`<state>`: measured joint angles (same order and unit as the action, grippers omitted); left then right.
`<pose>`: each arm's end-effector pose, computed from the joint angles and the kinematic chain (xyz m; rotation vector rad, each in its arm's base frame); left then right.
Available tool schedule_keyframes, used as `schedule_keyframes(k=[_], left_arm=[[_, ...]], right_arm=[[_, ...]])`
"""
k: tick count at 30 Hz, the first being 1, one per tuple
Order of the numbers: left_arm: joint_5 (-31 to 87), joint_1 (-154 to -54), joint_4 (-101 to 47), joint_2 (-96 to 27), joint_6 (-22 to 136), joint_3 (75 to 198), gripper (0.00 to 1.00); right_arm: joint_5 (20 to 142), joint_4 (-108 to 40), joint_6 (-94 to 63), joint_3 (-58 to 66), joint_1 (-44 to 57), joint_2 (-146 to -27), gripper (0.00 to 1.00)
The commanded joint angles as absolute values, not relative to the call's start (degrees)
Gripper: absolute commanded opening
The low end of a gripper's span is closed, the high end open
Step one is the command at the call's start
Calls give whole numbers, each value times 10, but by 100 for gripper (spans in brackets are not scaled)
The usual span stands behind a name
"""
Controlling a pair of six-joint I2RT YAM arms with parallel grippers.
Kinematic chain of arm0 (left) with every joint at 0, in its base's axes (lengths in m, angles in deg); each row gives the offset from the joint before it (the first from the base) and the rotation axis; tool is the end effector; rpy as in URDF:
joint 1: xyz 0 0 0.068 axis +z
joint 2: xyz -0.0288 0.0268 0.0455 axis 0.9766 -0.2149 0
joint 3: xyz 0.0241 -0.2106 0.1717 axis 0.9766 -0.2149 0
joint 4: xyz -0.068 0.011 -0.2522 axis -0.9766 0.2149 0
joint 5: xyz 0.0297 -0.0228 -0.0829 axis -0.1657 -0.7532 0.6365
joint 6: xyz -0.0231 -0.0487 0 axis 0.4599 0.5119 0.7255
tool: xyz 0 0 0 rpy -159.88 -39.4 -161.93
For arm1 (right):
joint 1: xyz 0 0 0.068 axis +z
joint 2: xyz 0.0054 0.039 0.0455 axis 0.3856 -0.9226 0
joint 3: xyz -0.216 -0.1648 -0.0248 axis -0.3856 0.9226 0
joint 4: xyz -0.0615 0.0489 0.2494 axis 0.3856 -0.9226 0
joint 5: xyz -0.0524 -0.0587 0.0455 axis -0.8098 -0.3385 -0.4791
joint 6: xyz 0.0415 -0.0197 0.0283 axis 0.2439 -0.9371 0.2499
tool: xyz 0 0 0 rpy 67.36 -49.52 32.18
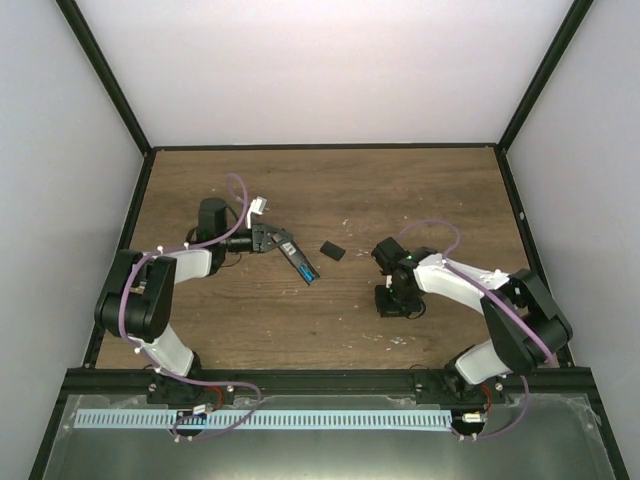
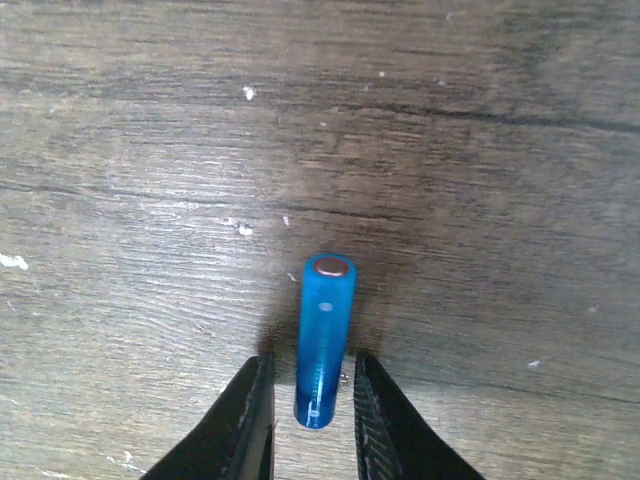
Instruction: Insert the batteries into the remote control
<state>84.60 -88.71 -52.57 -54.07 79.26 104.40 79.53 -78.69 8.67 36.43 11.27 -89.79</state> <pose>0.3007 -0.0919 0.1726 0.3621 2.0877 -1.6241 0.1845 0.1288 0.1503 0.0920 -3.1323 -0.1950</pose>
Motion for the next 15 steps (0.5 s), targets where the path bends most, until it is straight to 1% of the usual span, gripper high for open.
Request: schedule_keyframes(k=[1,5,8,11,15], left_arm=[[855,-886,-528,-528,781,1045,0],[856,-886,-528,-529,783,1047,0],[856,-885,-530,-528,785,1046,0],[857,-886,-534,-528,787,1045,0],[865,-886,-559,-527,801,1039,0]], right_arm=[[800,-754,84,384,119,-903,21],[808,-742,83,395,119,-904,20],[808,-744,79,395,120,-905,15],[809,-748,76,389,120,-898,7],[813,-773,67,364,122,-889,2]])
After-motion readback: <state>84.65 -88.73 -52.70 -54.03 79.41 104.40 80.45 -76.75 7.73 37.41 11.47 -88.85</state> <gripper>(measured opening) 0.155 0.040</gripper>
